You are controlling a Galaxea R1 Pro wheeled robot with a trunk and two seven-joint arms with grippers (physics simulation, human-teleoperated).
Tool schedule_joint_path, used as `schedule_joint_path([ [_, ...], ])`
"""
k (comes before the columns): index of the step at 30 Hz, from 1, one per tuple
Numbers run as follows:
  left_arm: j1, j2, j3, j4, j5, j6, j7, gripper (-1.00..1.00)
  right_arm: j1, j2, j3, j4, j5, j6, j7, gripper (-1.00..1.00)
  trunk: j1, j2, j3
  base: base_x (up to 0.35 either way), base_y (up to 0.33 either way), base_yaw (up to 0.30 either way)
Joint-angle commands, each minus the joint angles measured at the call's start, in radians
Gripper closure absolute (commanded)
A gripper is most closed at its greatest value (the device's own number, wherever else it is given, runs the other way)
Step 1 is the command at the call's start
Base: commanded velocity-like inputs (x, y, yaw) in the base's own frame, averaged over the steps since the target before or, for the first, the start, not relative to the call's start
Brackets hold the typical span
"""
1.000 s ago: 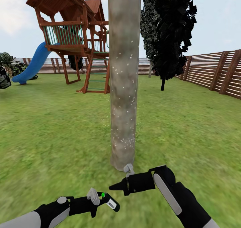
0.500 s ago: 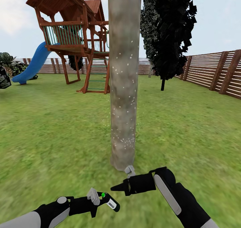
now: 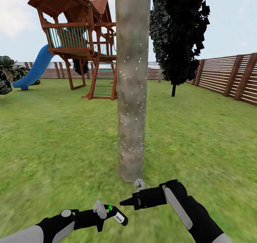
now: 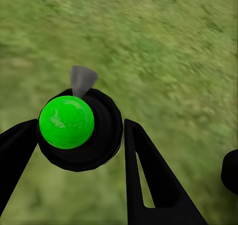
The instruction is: In the garden, pick up the pesticide atomizer on the floor and spray pesticide onto both trees until each tree trunk is fully covered.
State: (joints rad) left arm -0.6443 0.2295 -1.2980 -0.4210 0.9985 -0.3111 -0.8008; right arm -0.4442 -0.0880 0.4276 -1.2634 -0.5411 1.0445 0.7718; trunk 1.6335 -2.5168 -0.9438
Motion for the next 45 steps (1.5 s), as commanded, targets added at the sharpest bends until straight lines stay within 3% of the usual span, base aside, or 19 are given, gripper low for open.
schedule_joint_path([
  [1,-0.002,0.001,-0.008,-0.001,0.009,-0.005,0.000,1.00,-0.001,0.000,0.001,0.003,0.002,0.003,-0.002,1.00,0.000,0.000,-0.001,0.000,0.000,0.000],
  [22,-0.002,0.001,-0.008,-0.001,0.009,-0.005,0.000,1.00,-0.001,0.010,0.003,0.024,0.003,0.003,-0.048,1.00,0.000,0.000,-0.001,0.000,0.000,0.000],
  [28,-0.002,0.001,-0.008,-0.001,0.009,-0.005,0.000,1.00,-0.001,0.029,-0.001,0.024,0.003,0.003,-0.107,1.00,0.000,0.000,-0.001,0.000,0.000,0.000],
  [34,-0.002,0.001,-0.008,-0.001,0.007,-0.005,-0.001,1.00,-0.001,0.031,-0.003,0.023,0.003,0.003,-0.113,1.00,0.000,0.000,-0.001,0.000,0.000,0.000],
  [39,-0.002,0.001,-0.008,-0.001,0.006,-0.005,-0.001,1.00,-0.001,0.031,-0.004,0.022,0.000,0.003,-0.179,1.00,0.000,0.000,-0.001,0.000,0.000,0.000],
  [45,-0.002,0.001,-0.008,-0.001,0.006,-0.006,-0.001,1.00,-0.001,0.035,-0.004,0.022,0.001,0.003,-0.189,1.00,0.000,0.000,-0.001,0.000,0.000,0.000],
])
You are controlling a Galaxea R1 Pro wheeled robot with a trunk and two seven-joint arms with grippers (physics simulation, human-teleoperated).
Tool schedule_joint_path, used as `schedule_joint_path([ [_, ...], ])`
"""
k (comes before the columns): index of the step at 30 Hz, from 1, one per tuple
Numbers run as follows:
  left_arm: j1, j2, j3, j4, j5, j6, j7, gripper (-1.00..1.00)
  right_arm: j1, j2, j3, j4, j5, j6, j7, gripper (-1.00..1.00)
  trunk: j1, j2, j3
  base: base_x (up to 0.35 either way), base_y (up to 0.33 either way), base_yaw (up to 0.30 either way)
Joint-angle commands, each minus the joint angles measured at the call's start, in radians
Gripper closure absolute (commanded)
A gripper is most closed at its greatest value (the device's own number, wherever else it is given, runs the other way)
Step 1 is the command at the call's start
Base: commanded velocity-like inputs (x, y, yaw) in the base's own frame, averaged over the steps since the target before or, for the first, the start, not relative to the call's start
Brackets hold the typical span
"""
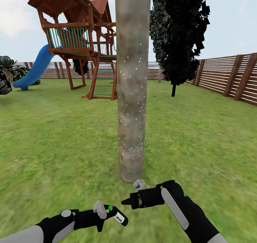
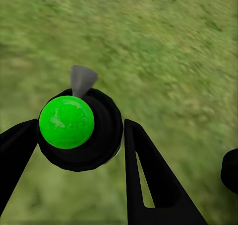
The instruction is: In the garden, pick up the pesticide atomizer on the floor and spray pesticide onto both trees until each tree trunk is fully covered.
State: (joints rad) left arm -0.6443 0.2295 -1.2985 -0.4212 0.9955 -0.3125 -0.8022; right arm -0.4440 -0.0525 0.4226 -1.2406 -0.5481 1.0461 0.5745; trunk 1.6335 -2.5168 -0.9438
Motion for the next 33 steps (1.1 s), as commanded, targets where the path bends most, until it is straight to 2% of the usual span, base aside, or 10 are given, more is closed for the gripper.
schedule_joint_path([
  [1,-0.002,0.001,-0.008,-0.001,0.009,-0.005,0.000,1.00,-0.001,0.000,0.001,0.000,0.008,0.001,0.008,1.00,0.000,0.000,-0.001,0.000,0.000,0.000],
  [6,-0.002,0.001,-0.008,-0.001,0.009,-0.005,0.000,1.00,-0.001,0.003,0.000,0.001,0.007,0.001,-0.042,1.00,0.000,0.000,-0.001,0.000,0.000,0.000],
  [8,-0.002,0.001,-0.008,-0.001,0.009,-0.005,0.000,1.00,-0.001,0.007,-0.013,0.001,0.007,0.001,-0.053,1.00,0.000,0.000,-0.001,0.000,0.000,0.000],
  [12,-0.002,0.001,-0.008,0.000,0.007,-0.010,0.000,1.00,-0.001,0.012,-0.035,0.000,0.007,0.001,-0.058,1.00,0.000,0.000,-0.001,0.000,0.000,0.000],
  [23,-0.002,0.001,-0.009,0.001,0.006,-0.025,0.000,1.00,-0.001,0.021,-0.039,0.000,0.009,0.001,-0.068,1.00,0.000,0.000,-0.001,0.000,0.000,0.000],
  [27,-0.002,0.001,-0.009,0.000,0.006,-0.026,0.000,1.00,0.002,0.054,-0.038,0.001,0.011,0.001,-0.118,1.00,0.000,0.000,-0.001,0.000,0.000,0.000],
  [30,-0.002,0.001,-0.008,0.000,0.006,-0.028,0.000,1.00,0.003,0.063,-0.038,0.002,0.008,0.001,-0.152,1.00,0.000,0.000,-0.001,0.000,0.000,0.000],
  [33,-0.002,0.001,-0.008,0.000,0.006,-0.028,0.000,1.00,0.004,0.065,-0.038,0.003,0.007,0.001,-0.157,1.00,0.000,0.000,-0.001,0.000,0.000,0.000],
])
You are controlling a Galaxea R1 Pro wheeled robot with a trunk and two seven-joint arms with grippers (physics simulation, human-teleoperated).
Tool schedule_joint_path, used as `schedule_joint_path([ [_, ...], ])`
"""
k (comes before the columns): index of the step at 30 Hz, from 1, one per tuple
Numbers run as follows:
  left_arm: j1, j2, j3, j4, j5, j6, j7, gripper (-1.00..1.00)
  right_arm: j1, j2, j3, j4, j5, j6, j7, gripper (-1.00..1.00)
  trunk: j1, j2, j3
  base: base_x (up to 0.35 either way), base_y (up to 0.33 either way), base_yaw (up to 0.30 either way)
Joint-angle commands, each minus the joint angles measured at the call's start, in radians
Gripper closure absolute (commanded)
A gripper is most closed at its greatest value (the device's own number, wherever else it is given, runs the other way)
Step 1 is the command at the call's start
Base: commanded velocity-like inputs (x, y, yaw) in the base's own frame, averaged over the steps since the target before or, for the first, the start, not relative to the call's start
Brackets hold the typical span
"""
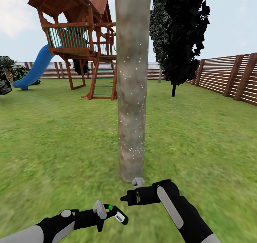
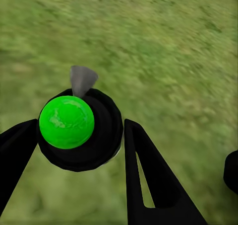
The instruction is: In the garden, pick up the pesticide atomizer on the floor and spray pesticide onto both trees until each tree trunk is fully covered.
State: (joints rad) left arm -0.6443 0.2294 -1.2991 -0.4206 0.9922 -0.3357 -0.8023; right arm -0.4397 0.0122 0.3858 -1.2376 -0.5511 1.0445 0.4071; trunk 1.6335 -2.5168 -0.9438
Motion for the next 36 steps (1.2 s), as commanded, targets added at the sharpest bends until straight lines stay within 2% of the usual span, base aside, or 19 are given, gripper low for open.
schedule_joint_path([
  [1,-0.002,0.001,-0.008,-0.001,0.009,-0.005,0.000,1.00,-0.001,0.001,-0.001,0.003,0.010,0.003,0.010,1.00,0.000,0.000,-0.001,0.000,0.000,0.000],
  [24,-0.001,0.001,-0.008,-0.001,0.009,-0.008,0.000,1.00,-0.001,0.009,-0.004,0.037,0.014,0.003,0.006,1.00,0.000,0.000,-0.001,0.000,0.000,0.000],
  [29,-0.001,0.001,-0.008,0.000,0.009,-0.008,0.000,1.00,-0.001,0.009,-0.005,0.042,0.012,-0.041,-0.017,1.00,0.000,0.000,-0.001,0.000,0.000,0.000],
  [36,-0.001,0.001,-0.008,0.000,0.009,-0.008,0.000,1.00,-0.001,0.009,-0.005,0.043,0.013,-0.049,-0.028,1.00,0.000,0.000,-0.001,0.000,0.000,0.000],
])
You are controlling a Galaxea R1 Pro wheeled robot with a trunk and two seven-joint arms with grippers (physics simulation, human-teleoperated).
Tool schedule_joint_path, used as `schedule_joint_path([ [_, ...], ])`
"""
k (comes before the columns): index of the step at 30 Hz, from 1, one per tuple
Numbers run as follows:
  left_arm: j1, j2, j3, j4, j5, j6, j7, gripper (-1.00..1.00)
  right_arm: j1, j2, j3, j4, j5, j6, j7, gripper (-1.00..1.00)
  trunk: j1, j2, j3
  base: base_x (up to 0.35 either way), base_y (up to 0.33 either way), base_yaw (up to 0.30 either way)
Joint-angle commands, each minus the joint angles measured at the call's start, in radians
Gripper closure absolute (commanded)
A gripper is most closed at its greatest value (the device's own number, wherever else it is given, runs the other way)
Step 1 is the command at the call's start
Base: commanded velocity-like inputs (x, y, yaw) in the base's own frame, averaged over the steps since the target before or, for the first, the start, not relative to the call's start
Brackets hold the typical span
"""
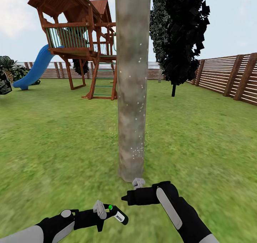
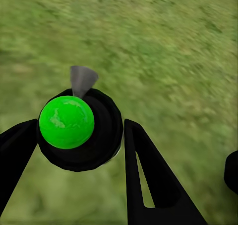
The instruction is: In the garden, pick up the pesticide atomizer on the floor and spray pesticide onto both trees until each tree trunk is fully covered.
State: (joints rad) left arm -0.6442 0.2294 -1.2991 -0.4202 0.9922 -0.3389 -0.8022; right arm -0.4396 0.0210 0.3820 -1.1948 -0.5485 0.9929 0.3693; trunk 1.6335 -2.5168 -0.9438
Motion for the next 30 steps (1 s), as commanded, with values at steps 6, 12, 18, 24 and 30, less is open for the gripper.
schedule_joint_path([
  [6,-0.001,0.001,-0.008,-0.001,0.010,-0.005,0.000,1.00,-0.001,0.018,0.001,0.025,0.015,0.000,-0.002,1.00,0.000,0.000,-0.001,0.000,0.000,0.000],
  [12,-0.001,0.001,-0.008,-0.001,0.010,-0.005,0.000,1.00,-0.001,0.032,0.003,0.040,0.011,-0.032,-0.048,1.00,0.000,0.000,-0.001,0.000,0.000,0.000],
  [18,-0.001,0.001,-0.008,-0.002,0.010,-0.005,0.000,1.00,-0.001,0.045,0.007,0.066,0.014,-0.041,-0.052,1.00,0.000,0.000,-0.001,0.000,0.000,0.000],
  [24,-0.001,0.001,-0.008,-0.001,0.010,-0.005,0.001,1.00,-0.001,0.046,0.008,0.079,0.019,-0.065,-0.053,1.00,0.000,0.000,-0.001,0.000,0.000,0.000],
  [30,-0.001,0.001,-0.008,-0.001,0.010,-0.005,0.001,1.00,-0.001,0.051,0.012,0.112,0.019,-0.129,-0.054,1.00,0.000,0.000,-0.001,0.000,0.000,0.000],
])
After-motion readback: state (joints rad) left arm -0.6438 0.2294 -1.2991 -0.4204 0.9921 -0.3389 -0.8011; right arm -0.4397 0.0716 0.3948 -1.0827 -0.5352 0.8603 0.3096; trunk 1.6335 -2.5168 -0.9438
